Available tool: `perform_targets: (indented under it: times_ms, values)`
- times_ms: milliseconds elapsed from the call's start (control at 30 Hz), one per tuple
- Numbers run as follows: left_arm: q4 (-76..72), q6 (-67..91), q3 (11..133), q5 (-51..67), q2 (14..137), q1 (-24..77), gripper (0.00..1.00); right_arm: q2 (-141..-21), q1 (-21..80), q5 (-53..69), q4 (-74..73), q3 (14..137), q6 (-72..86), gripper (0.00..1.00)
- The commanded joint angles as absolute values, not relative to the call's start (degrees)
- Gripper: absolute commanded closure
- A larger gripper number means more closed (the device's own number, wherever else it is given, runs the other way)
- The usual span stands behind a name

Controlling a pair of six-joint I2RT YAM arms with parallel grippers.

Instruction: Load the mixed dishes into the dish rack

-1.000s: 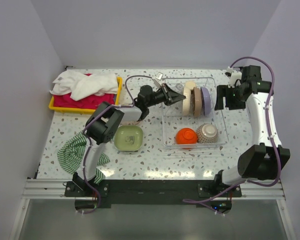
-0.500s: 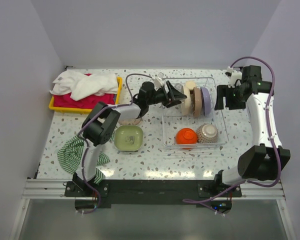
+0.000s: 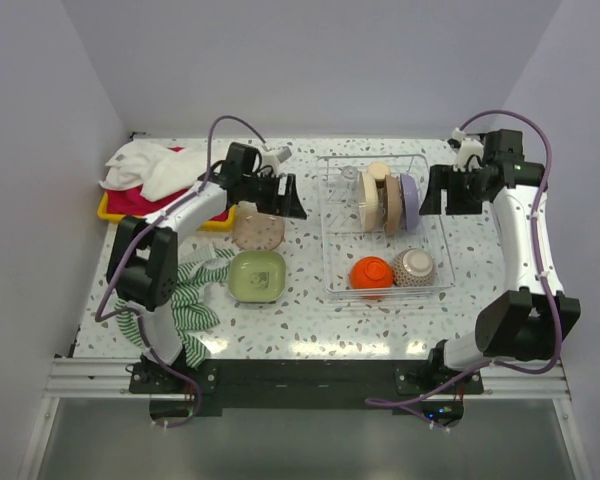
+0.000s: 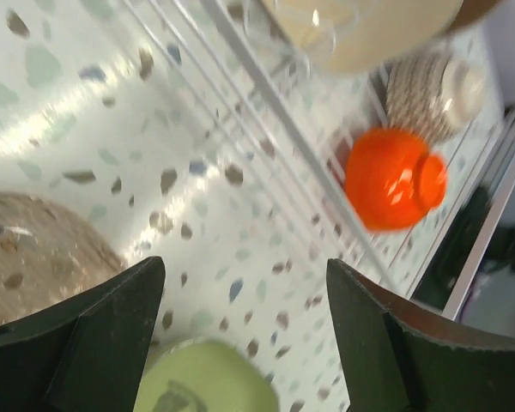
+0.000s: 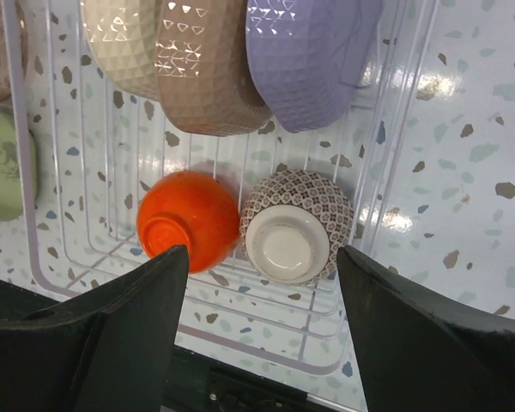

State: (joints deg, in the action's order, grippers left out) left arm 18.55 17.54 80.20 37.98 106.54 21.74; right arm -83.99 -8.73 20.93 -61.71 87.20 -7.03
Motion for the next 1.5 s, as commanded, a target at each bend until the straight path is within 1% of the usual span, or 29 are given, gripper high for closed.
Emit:
perform_targets:
  times_ms: [0, 33, 167, 233, 333, 500, 700, 900, 1000, 1100, 1200, 1267, 1300, 1333, 1367, 1400, 1467]
  values:
    - [46.5, -13.7, 80.6, 41.4, 100.6, 22.9, 0.19, -83.4, -9.0, 26.2, -59.5, 89.4, -5.5, 0.26]
    - [48.4, -20.1, 79.4, 39.1, 99.6, 22.9, 0.19, -83.4, -8.9, 26.6, -59.4, 89.6, -5.4, 0.26]
    - [55.4, -36.9, 73.3, 33.4, 92.0, 22.9, 0.21, -83.7, -8.9, 28.9, -60.3, 91.5, -5.9, 0.26]
    - [56.3, -44.9, 68.2, 30.5, 85.4, 23.0, 0.22, -83.6, -8.9, 29.4, -60.6, 92.1, -6.3, 0.26]
    - [54.8, -49.9, 63.3, 25.8, 78.3, 24.2, 0.22, -83.1, -8.9, 30.0, -60.7, 91.3, -6.6, 0.26]
    - [51.4, -52.4, 57.8, 20.1, 74.0, 27.8, 0.23, -81.6, -8.9, 31.5, -59.9, 88.3, -6.0, 0.26]
    - [43.2, -49.6, 49.6, 16.9, 73.2, 35.9, 0.23, -80.2, -9.0, 31.6, -58.7, 86.7, -4.9, 0.26]
    - [37.5, -49.7, 47.5, 14.1, 75.3, 37.9, 0.23, -78.8, -8.9, 30.8, -59.3, 86.7, -5.3, 0.26]
    - [36.8, -50.1, 46.9, 14.8, 76.8, 39.1, 0.24, -77.6, -8.9, 30.1, -59.1, 85.7, -5.3, 0.26]
    - [36.2, -50.3, 46.1, 15.6, 77.9, 41.2, 0.28, -76.9, -8.9, 29.5, -59.0, 84.4, -5.4, 0.26]
    - [36.6, -50.4, 45.9, 16.1, 78.1, 42.9, 0.31, -76.2, -9.1, 29.0, -59.2, 83.9, -5.8, 0.26]
    - [36.6, -50.4, 45.4, 15.4, 78.3, 43.4, 0.36, -75.9, -9.0, 28.7, -59.2, 83.8, -5.9, 0.26]
    - [36.3, -50.4, 44.9, 14.9, 78.3, 43.6, 0.39, -75.8, -9.1, 28.7, -59.1, 83.7, -5.9, 0.26]
    - [36.2, -50.4, 44.7, 14.7, 78.3, 43.7, 0.45, -75.6, -9.0, 28.7, -58.9, 83.5, -5.8, 0.26]
    - [36.1, -50.3, 44.6, 14.3, 78.4, 43.6, 0.48, -75.5, -9.1, 28.6, -58.8, 83.3, -5.7, 0.26]
    - [36.1, -50.1, 44.6, 13.4, 78.4, 43.6, 0.57, -75.4, -9.1, 28.6, -58.7, 83.2, -5.6, 0.26]
    - [36.3, -50.4, 44.4, 12.0, 78.7, 43.6, 0.66, -75.4, -9.1, 28.6, -58.6, 82.9, -5.6, 0.25]
